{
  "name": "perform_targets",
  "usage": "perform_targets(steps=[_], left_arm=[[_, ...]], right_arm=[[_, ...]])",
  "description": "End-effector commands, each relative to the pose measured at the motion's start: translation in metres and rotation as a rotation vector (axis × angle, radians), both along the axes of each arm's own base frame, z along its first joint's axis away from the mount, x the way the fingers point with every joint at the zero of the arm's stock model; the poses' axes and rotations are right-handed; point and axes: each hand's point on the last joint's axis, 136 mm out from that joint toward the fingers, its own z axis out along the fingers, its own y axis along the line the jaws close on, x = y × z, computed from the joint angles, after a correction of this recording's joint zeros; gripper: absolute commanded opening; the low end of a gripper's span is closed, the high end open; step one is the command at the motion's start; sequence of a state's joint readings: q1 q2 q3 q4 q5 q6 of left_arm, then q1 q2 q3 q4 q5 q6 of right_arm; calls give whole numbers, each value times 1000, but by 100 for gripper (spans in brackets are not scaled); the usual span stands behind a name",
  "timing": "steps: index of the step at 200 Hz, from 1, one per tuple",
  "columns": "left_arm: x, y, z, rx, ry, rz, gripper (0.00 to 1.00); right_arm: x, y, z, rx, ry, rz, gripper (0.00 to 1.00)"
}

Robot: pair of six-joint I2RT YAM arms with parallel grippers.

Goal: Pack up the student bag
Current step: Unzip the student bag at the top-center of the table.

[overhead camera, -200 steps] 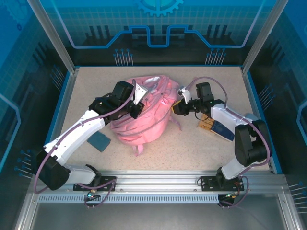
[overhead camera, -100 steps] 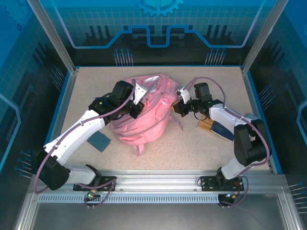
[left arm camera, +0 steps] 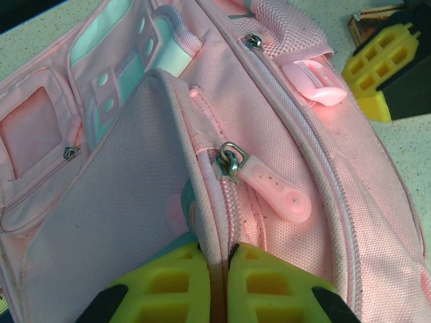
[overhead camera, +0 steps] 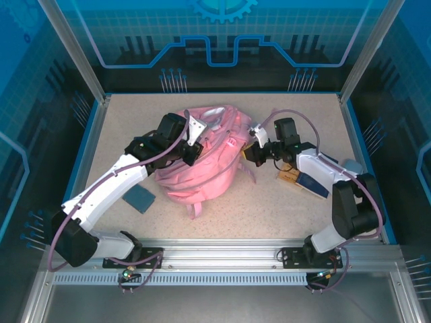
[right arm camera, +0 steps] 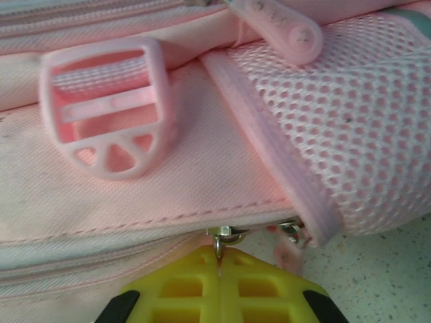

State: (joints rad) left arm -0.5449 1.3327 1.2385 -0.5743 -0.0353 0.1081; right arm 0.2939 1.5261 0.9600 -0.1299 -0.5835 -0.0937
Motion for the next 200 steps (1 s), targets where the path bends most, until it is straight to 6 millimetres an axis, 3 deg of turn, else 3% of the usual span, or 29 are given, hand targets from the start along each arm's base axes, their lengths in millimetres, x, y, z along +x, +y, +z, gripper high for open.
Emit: perform_targets(steps=[1, 31, 37, 58, 88, 119, 156, 200], left_arm=[[20, -17, 27, -118, -97, 3, 0], [25, -17, 23, -116, -99, 19, 0], [25, -17, 22, -118, -97, 18, 0], [27, -20, 21, -127, -95, 16, 0], [27, -22, 17, -131, -84, 15, 0], [26, -22, 16, -130, -81, 8, 0], [23, -22, 18, -134, -83, -2, 0], [21, -21, 25, -135, -98, -12, 0]], right_arm=[[-28, 16, 12, 50, 0, 72, 0], [-47, 25, 16, 55, 4, 109, 0], [-58, 25, 5, 43, 30, 118, 0], [-72, 32, 2, 32, 26, 144, 0], [-63, 20, -2, -16, -8, 39, 0], [-48, 1, -3, -32, 0, -86, 47], [-38, 0, -13, -40, 3, -119, 58], [-28, 9, -11, -26, -3, -62, 57]])
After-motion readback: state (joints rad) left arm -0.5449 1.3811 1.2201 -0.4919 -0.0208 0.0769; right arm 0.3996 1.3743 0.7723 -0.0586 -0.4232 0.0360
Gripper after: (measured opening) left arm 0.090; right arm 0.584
